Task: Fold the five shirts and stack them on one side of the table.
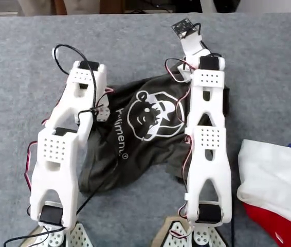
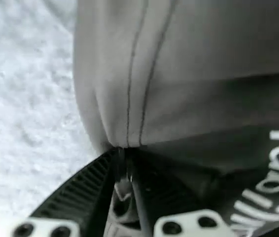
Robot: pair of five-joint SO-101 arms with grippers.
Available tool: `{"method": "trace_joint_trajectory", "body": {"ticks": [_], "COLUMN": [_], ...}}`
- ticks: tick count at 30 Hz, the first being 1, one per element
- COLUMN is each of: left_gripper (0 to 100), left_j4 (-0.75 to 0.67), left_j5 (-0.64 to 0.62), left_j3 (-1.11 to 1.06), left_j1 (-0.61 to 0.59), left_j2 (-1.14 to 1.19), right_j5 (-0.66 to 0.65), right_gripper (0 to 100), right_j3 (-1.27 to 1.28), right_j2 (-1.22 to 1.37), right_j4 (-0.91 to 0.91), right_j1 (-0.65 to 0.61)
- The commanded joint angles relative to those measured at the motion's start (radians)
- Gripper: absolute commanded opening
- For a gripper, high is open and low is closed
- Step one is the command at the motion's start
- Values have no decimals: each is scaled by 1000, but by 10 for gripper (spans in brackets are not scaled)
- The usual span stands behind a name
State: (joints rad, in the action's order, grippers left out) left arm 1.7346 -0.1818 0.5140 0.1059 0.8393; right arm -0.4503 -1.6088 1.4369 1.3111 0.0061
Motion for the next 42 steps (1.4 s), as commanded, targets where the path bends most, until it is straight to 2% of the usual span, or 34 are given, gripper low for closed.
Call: {"method": "trace_joint_trajectory", "body": {"ticks": [1, 7, 16, 20, 23, 28, 34, 38, 42], "left_gripper": [18, 18, 18, 18, 18, 18, 18, 18, 18], "left_j4": [0, -46, -394, -520, -614, -810, -1033, -1094, -1060], "left_j5": [35, 91, 129, 126, 132, 126, 124, 124, 124], "left_j3": [-120, -354, -888, -1017, -1020, -922, -848, -781, -649], "left_j1": [-26, -38, -32, -35, -40, -52, -20, 2, -8], "left_j2": [10, -87, -624, -840, -924, -923, -756, -552, -478], "right_j5": [-11, -12, -15, -37, -37, -37, -37, -37, -37], "right_gripper": [9, 9, 9, 9, 9, 9, 9, 9, 9], "right_j3": [-54, -54, -54, -54, -54, -54, -54, -54, -54], "right_j2": [-8, -8, -8, -7, -7, -7, -7, -7, -7], "right_j4": [-21, -21, -21, -21, -21, -21, -21, -21, -21], "right_j1": [2, 4, 4, 2, 2, 2, 2, 2, 2]}}
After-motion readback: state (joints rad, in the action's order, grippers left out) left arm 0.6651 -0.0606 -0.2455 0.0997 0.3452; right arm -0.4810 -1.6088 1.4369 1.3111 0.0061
